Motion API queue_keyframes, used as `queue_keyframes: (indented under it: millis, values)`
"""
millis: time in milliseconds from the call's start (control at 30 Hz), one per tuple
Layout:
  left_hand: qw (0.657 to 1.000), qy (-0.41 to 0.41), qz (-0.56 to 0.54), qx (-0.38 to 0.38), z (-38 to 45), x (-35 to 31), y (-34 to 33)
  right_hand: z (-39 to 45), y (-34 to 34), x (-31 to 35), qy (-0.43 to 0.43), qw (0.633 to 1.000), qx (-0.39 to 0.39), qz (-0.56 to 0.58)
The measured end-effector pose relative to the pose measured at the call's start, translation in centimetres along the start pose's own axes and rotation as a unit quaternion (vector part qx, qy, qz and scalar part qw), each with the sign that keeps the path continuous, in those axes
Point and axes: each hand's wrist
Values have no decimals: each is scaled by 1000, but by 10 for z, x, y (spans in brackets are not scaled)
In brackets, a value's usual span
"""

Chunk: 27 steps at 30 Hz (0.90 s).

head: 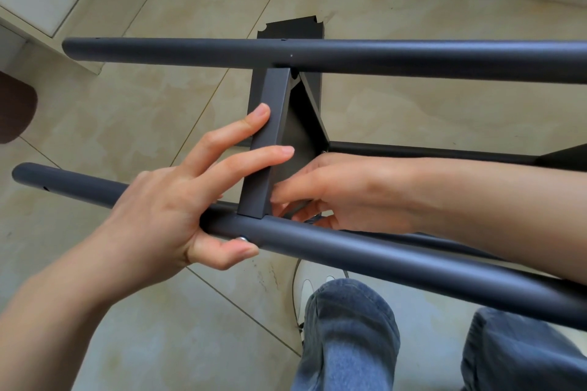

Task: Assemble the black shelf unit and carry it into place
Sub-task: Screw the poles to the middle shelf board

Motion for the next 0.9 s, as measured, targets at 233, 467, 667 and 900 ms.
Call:
queue_keyframes:
  millis: [233,467,667,900]
  values:
    - [1000,4,-2,1,-1,0,0,0,1,1,12,1000,14,8]
    - [1000,-1,-1,-1,0,-1,0,0,0,0,6,1000,3,17]
    - [1000,2,-4,-1,0,-1,0,1,1,1,4,1000,-18,-3]
    - [1000,0,2,1,0,-2,1,0,2,1,17,1000,-4,5]
Point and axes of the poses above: each hand's wrist, its own z-axis towards the middle knuckle, its own y-axis out of the back of the hand, x = y × z, and after that the axes turned 14 degrees about z, right-handed
